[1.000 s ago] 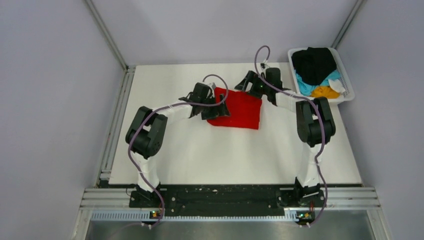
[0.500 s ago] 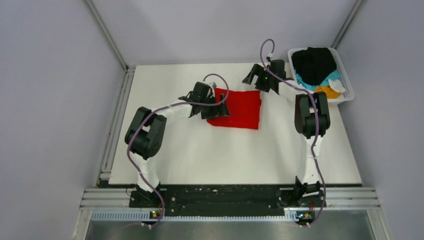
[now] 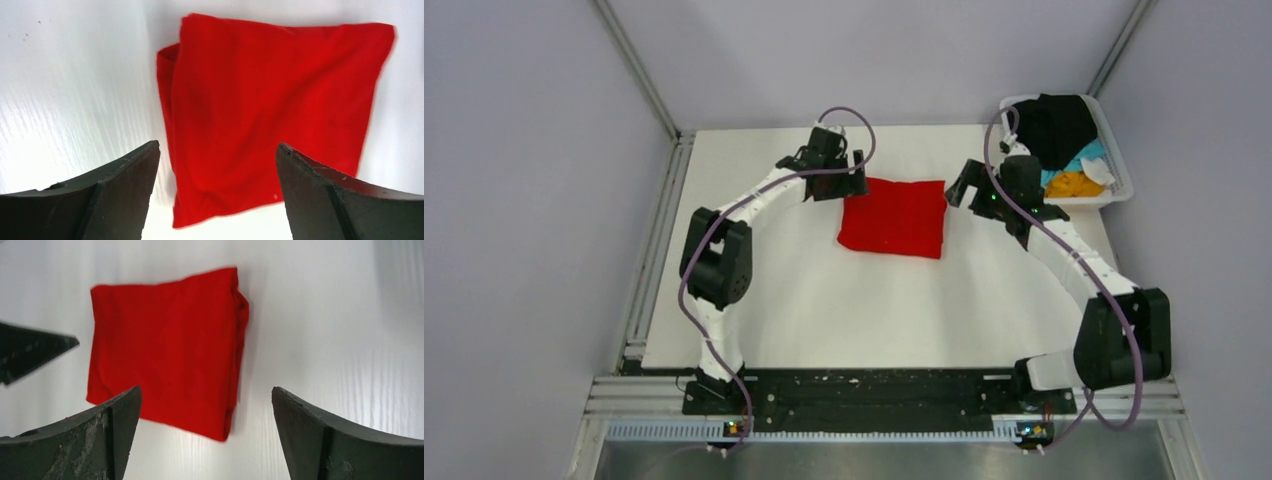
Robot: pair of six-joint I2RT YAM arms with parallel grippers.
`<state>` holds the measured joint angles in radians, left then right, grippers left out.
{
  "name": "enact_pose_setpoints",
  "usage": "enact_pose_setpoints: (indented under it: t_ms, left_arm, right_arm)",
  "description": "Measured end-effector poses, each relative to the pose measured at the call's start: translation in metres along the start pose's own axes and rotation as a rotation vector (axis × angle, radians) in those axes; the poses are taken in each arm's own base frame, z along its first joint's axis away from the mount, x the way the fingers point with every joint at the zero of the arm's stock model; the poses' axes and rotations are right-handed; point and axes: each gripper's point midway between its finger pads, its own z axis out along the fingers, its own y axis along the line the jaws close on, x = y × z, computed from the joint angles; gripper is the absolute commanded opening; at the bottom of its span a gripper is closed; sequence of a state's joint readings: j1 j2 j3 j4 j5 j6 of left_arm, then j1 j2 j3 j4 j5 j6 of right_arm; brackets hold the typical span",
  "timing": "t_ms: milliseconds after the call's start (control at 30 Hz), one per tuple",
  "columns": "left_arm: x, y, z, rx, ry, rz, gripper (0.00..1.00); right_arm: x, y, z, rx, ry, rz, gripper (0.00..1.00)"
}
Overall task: Fold and stack the t-shirts
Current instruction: Fold the long partially folded tshirt into a neat square, then put the neatly folded tshirt into the corner of the board with the left arm
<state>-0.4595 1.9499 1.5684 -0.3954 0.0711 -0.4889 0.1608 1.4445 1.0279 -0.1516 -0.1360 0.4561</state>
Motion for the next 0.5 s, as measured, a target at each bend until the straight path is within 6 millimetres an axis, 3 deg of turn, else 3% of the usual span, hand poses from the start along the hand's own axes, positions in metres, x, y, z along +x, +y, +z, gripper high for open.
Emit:
enact_pose_setpoints:
  t_ms: [133, 300, 367, 500]
  left_arm:
    - [0.008, 0.019, 0.032, -0.064, 0.062, -0.008, 0.75]
    - [0.046, 0.042, 0.062, -0.123, 0.19, -0.021, 0.61]
    - [0.043, 0.035, 0.061, -0.104, 0.19, -0.032, 0.54]
    - [0.051, 0.03, 0.066, -0.084, 0.213, -0.043, 0.28]
  right_arm:
    - [0.029, -0.011, -0.035, 0.016, 0.008, 0.002, 0.99]
    - [0.033, -0.008, -0.068, -0.003, -0.029, -0.005, 0.99]
    - [0.031, -0.003, -0.078, -0.026, -0.049, -0.009, 0.99]
    - [0.03, 0.01, -0.094, -0.099, -0.072, -0.02, 0.99]
